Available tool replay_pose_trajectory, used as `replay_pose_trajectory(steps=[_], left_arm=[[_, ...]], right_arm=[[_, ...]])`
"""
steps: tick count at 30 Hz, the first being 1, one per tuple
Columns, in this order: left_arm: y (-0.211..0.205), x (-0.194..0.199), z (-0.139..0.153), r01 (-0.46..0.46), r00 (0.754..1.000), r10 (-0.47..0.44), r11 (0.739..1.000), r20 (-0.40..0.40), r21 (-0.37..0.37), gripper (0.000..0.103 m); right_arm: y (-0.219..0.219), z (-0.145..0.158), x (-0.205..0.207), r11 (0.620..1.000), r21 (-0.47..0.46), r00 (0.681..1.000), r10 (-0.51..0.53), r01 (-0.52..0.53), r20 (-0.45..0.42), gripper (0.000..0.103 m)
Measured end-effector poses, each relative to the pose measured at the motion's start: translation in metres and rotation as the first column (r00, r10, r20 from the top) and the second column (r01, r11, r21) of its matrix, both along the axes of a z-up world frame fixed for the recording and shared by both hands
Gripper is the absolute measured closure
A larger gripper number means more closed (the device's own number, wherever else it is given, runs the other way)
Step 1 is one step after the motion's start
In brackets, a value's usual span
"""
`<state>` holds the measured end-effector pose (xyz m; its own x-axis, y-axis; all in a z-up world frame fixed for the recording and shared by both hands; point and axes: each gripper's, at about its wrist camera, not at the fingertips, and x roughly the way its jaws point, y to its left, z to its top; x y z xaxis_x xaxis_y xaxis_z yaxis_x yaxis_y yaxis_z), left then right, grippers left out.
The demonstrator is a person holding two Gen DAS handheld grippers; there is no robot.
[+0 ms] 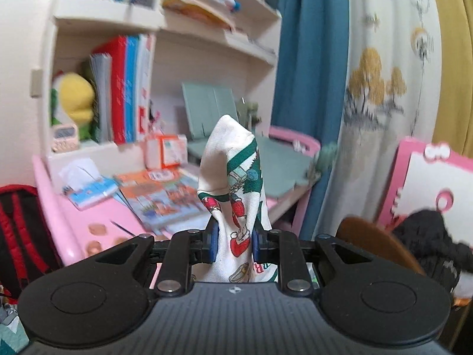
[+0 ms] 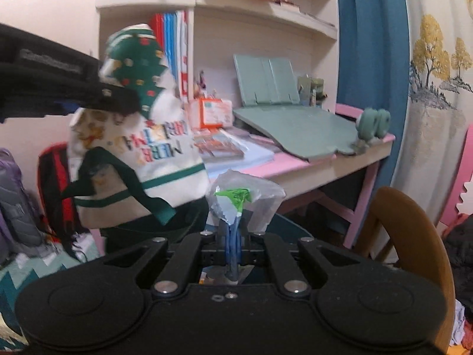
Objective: Collect trash
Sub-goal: 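Lift both held bags and carry them over the teal trash bin, then open left tool over the bin while right tool releases its plastic bag, then swing both empty tools back toward the bed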
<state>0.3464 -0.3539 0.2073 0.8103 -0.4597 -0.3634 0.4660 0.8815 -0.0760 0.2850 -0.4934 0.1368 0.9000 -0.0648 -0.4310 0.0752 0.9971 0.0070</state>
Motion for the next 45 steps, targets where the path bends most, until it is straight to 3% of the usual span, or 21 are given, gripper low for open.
replay_pose_trajectory(steps=[4, 10, 13, 16, 18, 20, 32, 45], left_arm=[[-0.015, 0.025, -0.038, 0.011, 0.993, -0.005, 0.999, -0.115, 0.052, 0.082], [-0.023, 0.05, -0.087, 0.043, 0.961, -0.004, 0.99, -0.277, 0.133, 0.082], [-0.028, 0.053, -0.101, 0.062, 0.946, -0.004, 0.983, -0.323, 0.17, 0.081], [-0.031, 0.053, -0.105, 0.07, 0.939, 0.0, 0.979, -0.345, 0.189, 0.072], [-0.029, 0.054, -0.107, 0.052, 0.938, 0.017, 0.981, -0.346, 0.189, 0.049], [-0.024, 0.05, -0.104, 0.037, 0.944, 0.019, 0.986, -0.329, 0.163, 0.034], [0.015, 0.008, -0.072, 0.029, 0.962, 0.005, 0.992, -0.272, 0.119, 0.034], [0.126, -0.083, -0.021, -0.084, 0.977, 0.097, 0.994, -0.192, 0.073, 0.034]], right_arm=[[-0.009, -0.021, 0.018, 1.0, 0.0, 0.996, -0.004, 0.004, -0.094, 0.098], [-0.012, -0.036, 0.038, 0.999, 0.031, 0.984, 0.021, -0.016, -0.178, 0.092], [-0.011, -0.038, 0.043, 0.999, 0.021, 0.981, 0.028, -0.025, -0.191, 0.085], [-0.009, -0.039, 0.045, 0.999, 0.016, 0.978, 0.038, -0.036, -0.205, 0.078], [-0.009, -0.039, 0.044, 1.0, 0.002, 0.978, 0.025, -0.025, -0.208, 0.073], [-0.011, -0.039, 0.044, 0.999, 0.014, 0.977, 0.034, -0.032, -0.212, 0.073], [0.0, -0.015, 0.009, 0.995, 0.051, 0.984, 0.089, -0.082, -0.154, 0.069], [0.067, 0.031, -0.063, 0.964, 0.08, 0.965, 0.257, -0.253, -0.057, 0.065]])
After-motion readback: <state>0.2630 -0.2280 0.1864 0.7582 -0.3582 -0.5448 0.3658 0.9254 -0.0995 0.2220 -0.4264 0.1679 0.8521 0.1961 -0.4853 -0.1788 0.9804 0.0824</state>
